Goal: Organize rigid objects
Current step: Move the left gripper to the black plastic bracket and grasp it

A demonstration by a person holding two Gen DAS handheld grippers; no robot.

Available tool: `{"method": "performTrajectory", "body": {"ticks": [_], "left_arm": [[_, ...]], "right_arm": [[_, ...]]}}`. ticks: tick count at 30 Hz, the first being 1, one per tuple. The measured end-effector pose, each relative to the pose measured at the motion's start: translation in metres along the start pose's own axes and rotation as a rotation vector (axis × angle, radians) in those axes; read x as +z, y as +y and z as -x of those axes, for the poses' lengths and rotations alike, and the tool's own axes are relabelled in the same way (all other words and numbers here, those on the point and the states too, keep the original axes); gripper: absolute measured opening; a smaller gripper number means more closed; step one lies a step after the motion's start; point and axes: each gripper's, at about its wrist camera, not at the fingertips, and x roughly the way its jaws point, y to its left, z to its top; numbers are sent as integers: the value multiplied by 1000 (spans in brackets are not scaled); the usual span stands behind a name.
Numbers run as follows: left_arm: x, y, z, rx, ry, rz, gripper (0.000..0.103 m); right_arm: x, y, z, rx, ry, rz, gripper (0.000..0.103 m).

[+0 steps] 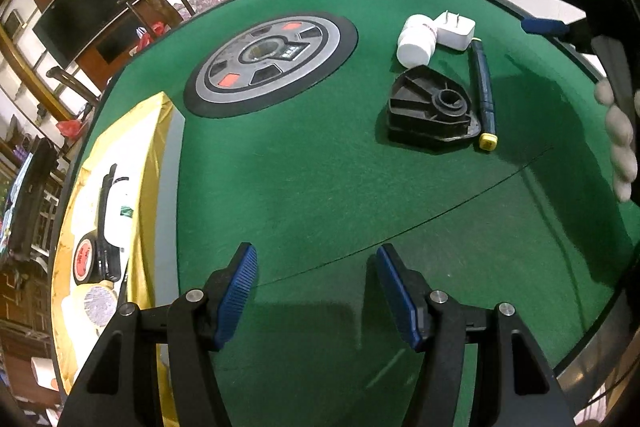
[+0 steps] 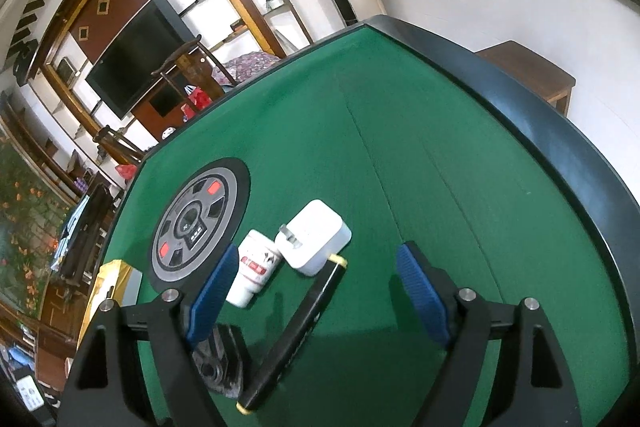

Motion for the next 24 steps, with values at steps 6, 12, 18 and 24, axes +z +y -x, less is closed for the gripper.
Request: {"method": "performTrajectory", "body": {"ticks": [6,12,18,24], "left_arm": [[6,0,-6,-3,3,7,69],[9,3,-10,-3,2,20,76],[13,7,-13,-18,6,33,81],[15,10,-17,-19,6,42,87]], "right_arm": [[17,2,-12,-7,-2,-10,81],[30,5,-28,-21,0,-3,81],[24,-9,-38,-54,6,-7,81],[22,-20,-38,-85,-5,-19,81]]}}
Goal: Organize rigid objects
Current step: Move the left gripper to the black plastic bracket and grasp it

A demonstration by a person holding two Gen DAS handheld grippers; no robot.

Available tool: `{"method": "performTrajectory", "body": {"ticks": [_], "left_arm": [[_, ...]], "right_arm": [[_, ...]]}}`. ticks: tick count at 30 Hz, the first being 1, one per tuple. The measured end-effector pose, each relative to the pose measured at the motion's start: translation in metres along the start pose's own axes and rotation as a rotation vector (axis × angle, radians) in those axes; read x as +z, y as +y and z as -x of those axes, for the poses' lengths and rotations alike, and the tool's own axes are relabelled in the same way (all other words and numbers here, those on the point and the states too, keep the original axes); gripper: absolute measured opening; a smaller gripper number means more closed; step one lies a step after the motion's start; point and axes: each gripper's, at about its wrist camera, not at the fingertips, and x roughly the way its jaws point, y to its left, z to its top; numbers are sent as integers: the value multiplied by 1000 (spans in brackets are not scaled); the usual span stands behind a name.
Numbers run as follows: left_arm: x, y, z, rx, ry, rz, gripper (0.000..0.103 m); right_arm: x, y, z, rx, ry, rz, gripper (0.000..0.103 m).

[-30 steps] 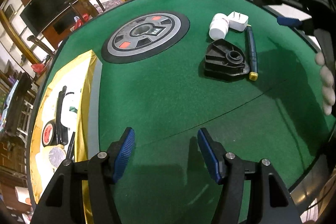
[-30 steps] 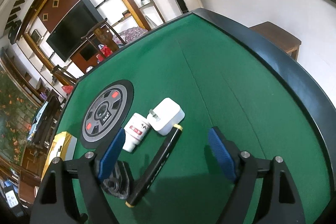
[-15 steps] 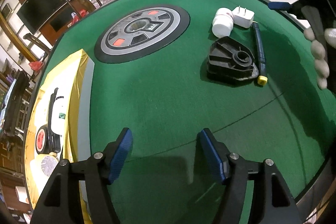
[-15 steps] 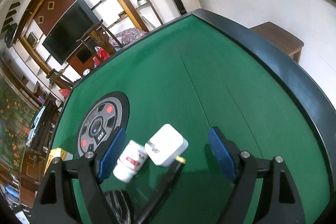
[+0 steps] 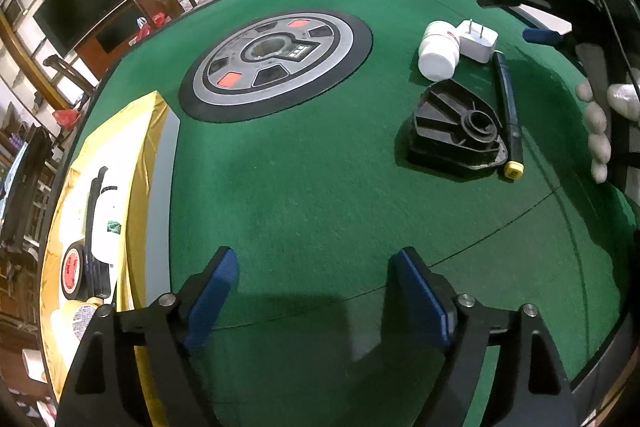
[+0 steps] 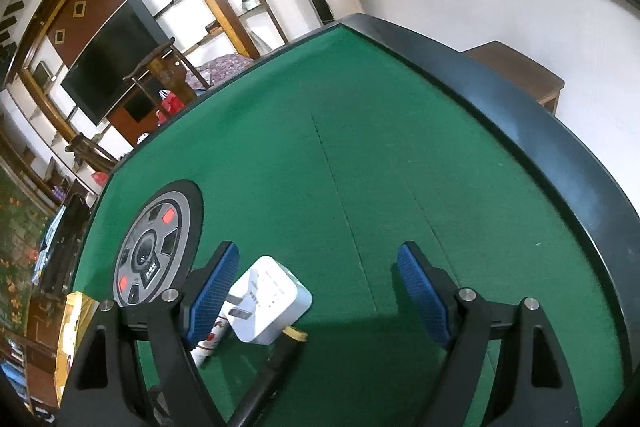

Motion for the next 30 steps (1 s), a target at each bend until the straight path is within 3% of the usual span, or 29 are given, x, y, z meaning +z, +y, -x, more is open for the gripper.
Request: {"method": "performTrajectory", "body": {"ticks": [10,14,19,24,30], "left_arm": [[-1,7,-3,0,-3,29,98],[0,18,-11,-58,-2,86,103],[7,17,-14,-74,22,82,102],[27,21,4,-300,-6,162,99],[71,-11,21,-216,-120,44,99]], "right_arm": [[-2,7,-7,-16,16,34,81],[-1,6,-8,-15,20,26,81],[2,-2,-4,-11,2,-10,81],[4,-7,-2,0,-4,-36,81],[1,0,-5,16,18,-17,81]]}}
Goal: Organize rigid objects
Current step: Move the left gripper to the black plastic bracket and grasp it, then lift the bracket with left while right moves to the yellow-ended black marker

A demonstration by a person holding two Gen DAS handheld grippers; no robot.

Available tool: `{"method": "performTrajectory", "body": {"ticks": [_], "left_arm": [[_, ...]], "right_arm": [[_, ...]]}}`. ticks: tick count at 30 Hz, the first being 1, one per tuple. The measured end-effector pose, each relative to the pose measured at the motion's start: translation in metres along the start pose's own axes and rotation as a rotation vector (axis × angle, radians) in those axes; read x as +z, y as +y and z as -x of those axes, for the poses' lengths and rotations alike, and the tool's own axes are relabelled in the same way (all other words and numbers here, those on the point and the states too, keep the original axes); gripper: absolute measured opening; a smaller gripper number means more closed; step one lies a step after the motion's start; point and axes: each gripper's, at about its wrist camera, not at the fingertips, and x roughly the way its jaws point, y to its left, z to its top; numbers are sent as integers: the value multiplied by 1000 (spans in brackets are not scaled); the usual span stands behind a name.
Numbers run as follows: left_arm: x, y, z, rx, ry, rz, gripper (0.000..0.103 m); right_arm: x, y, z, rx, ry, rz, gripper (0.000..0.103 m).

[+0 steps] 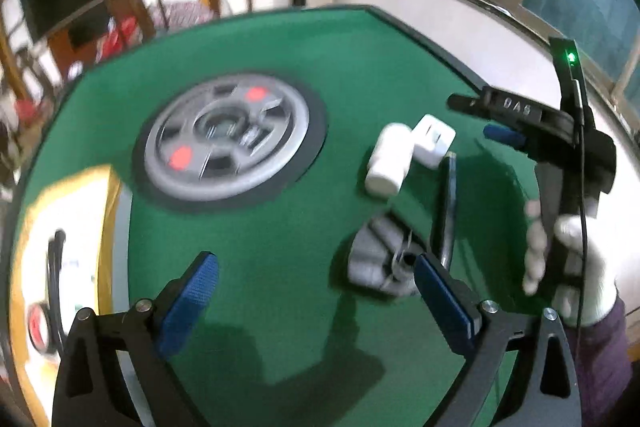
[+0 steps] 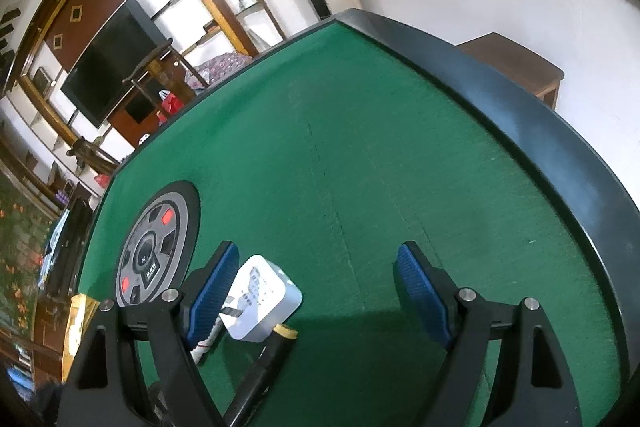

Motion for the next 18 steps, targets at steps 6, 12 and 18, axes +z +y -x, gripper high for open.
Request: {"method": "performTrajectory", "body": {"ticks": [6,12,18], "left_arm": [[9,-23,-31,18,43,-90,99],[-1,-28,-45,-34,83,-63,101],[-10,-36,-65,-29,103,-71,101]], "right_arm": [[0,2,-2,-5,12,9,81],[-1,3,-5,0,28,7,81],[-2,5,-9,-8,40,16,81]]}}
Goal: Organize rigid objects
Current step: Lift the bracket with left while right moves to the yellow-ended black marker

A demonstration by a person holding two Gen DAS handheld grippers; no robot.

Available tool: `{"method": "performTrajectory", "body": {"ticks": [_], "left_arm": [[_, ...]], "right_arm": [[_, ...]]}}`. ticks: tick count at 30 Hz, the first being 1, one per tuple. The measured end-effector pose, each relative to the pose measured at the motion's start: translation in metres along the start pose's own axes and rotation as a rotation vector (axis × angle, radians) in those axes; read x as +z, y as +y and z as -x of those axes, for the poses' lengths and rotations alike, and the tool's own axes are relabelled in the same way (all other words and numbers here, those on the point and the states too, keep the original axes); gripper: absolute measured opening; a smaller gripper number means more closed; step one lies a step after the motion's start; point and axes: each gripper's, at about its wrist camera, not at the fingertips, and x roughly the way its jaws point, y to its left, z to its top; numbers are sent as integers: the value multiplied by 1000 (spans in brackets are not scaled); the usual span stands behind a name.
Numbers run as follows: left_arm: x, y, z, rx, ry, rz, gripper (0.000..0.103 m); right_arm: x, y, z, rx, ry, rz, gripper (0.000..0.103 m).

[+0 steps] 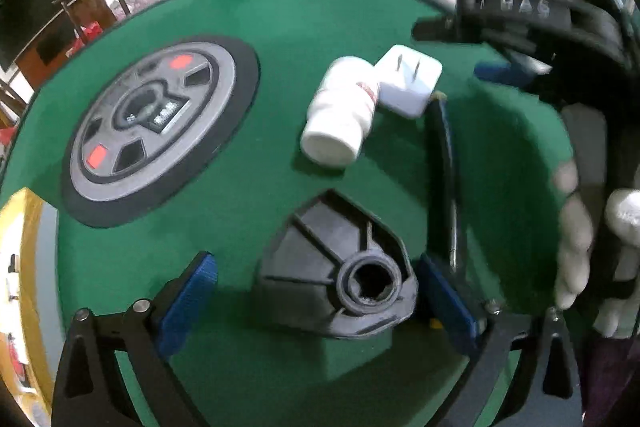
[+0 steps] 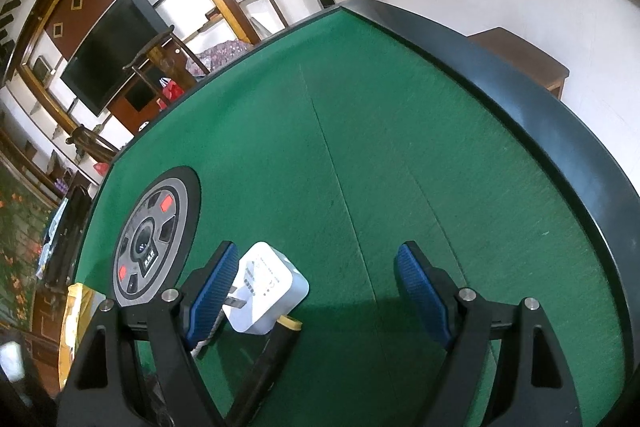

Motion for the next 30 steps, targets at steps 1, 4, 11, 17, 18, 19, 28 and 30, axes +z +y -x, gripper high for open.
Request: {"method": "performTrajectory", "body": {"ticks": [1,4,11,17,18,19,28,30], "left_arm": [[-1,-1,0,6,-6,-4,101],[-1,3,5,-17,-33,33,85],[-6,12,26,-152,-68,87,71],[-26,31,81,-196,-142,152,71],[-31,35,94,-193,-159,157,71],[-39,41,108,-182,-181,165,71],[-103,97,165,-79,-261,234,71],[-115,111,169,-70,-263,265,71]], "right_arm": [[0,1,-1,-3,1,2,81],[-1,1,-2,-11,3,7,81],[1,7,-10,-32,22,34,81],[-1,9,-9,-54,-2,71,81],[-2,10,-9,-62,-5,79,81],[-3,10,-10,-67,-5,84,81],[-17,-2,3,-54,-3,12,81],[-24,-2,13,-41,6,-1,81]]}}
